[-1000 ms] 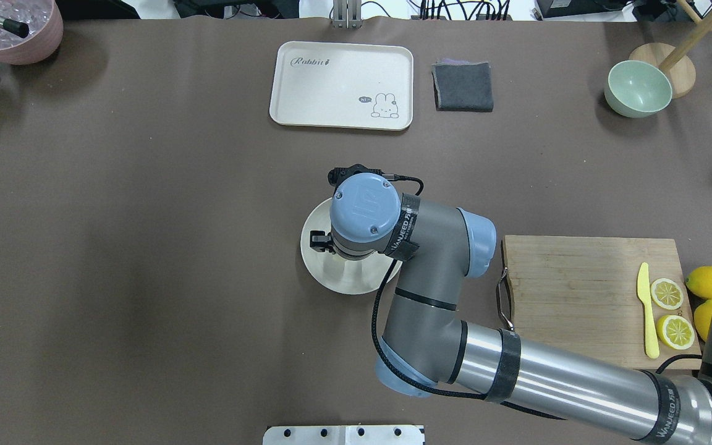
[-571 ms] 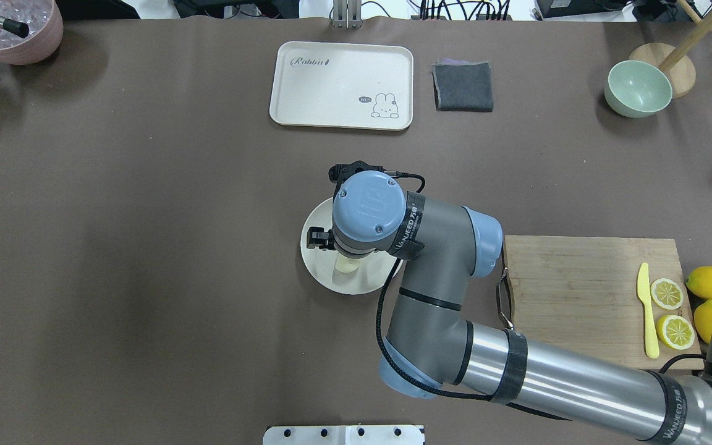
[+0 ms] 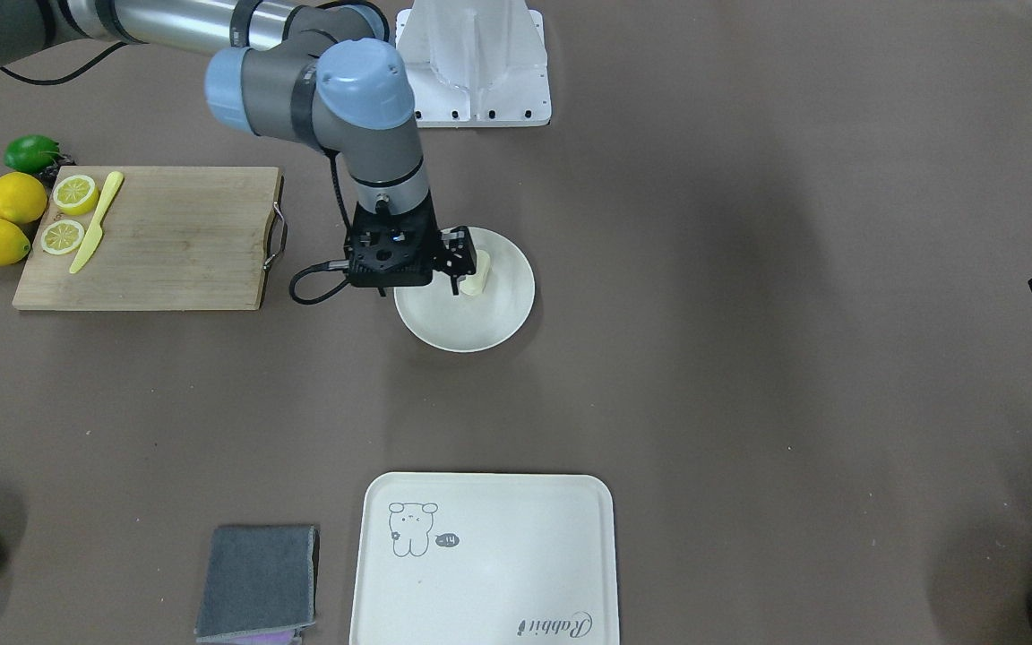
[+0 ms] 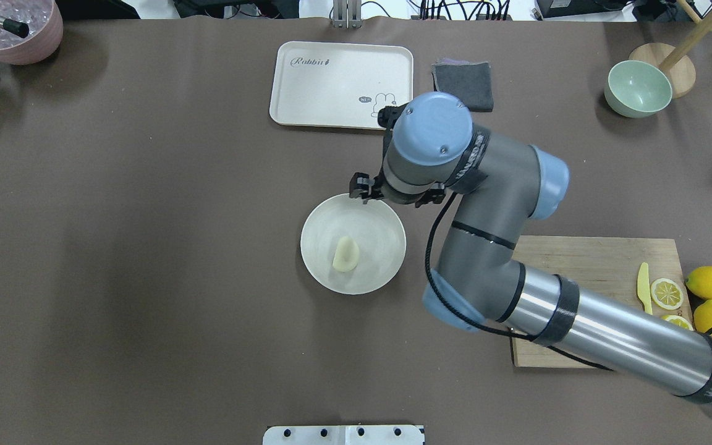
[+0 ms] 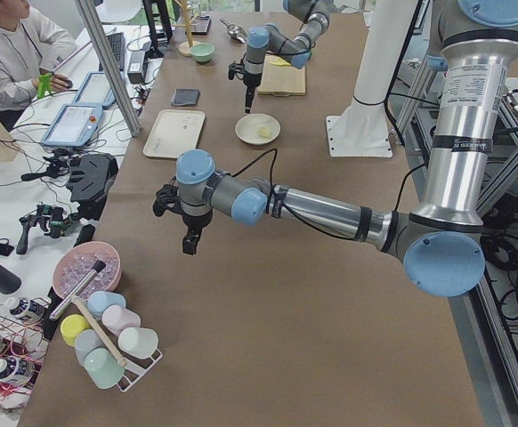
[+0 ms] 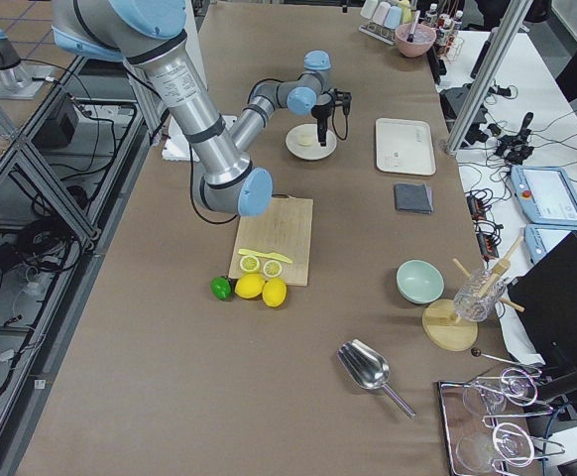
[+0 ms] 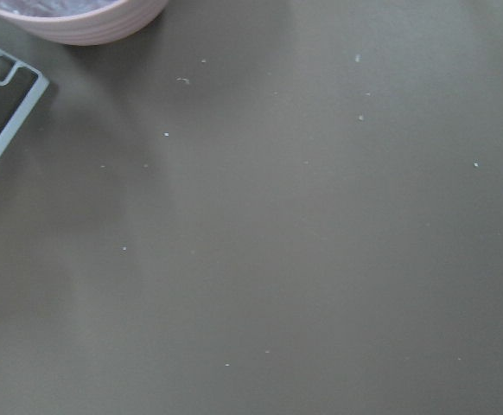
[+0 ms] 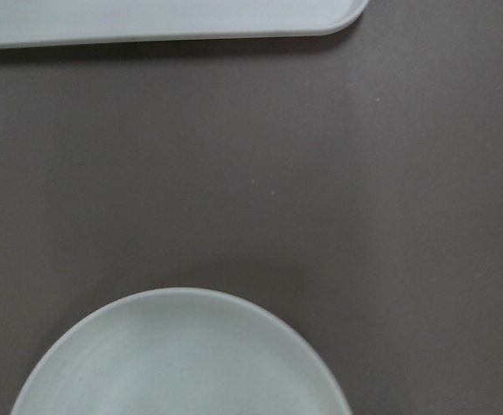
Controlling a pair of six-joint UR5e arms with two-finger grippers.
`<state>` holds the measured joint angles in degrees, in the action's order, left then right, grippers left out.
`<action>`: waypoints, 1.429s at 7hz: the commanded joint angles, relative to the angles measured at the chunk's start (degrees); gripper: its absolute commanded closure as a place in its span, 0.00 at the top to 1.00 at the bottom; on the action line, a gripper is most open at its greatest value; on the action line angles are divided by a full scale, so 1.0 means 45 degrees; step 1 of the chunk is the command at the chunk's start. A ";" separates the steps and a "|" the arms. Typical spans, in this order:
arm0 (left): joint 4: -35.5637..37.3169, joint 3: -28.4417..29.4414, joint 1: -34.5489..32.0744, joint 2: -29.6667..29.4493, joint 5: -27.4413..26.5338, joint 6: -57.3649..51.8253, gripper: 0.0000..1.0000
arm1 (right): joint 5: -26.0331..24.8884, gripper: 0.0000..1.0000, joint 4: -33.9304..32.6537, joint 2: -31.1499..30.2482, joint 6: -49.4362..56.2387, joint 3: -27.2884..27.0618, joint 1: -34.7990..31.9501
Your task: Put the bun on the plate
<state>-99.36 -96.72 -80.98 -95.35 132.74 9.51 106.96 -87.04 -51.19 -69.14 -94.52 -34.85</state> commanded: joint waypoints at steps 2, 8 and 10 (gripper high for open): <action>0.2546 0.0027 -0.2702 0.0580 -0.0063 -0.4368 0.98 | 0.3115 1.00 -0.0479 -0.3420 0.4739 -0.1941 -0.4425; 0.2490 0.0575 -0.2728 0.1658 -0.0142 -0.4341 0.98 | 0.4008 1.00 -0.1889 -1.0582 1.7676 -0.1868 -1.2717; 0.2470 0.0498 -0.2728 0.1873 -0.0142 -0.4341 0.98 | 0.3926 1.00 -0.1733 -1.1591 1.7728 -0.1557 -1.2782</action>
<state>-88.21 -94.27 -93.25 -87.24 132.15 -10.02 124.85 -95.13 -100.16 9.42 -102.60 -91.63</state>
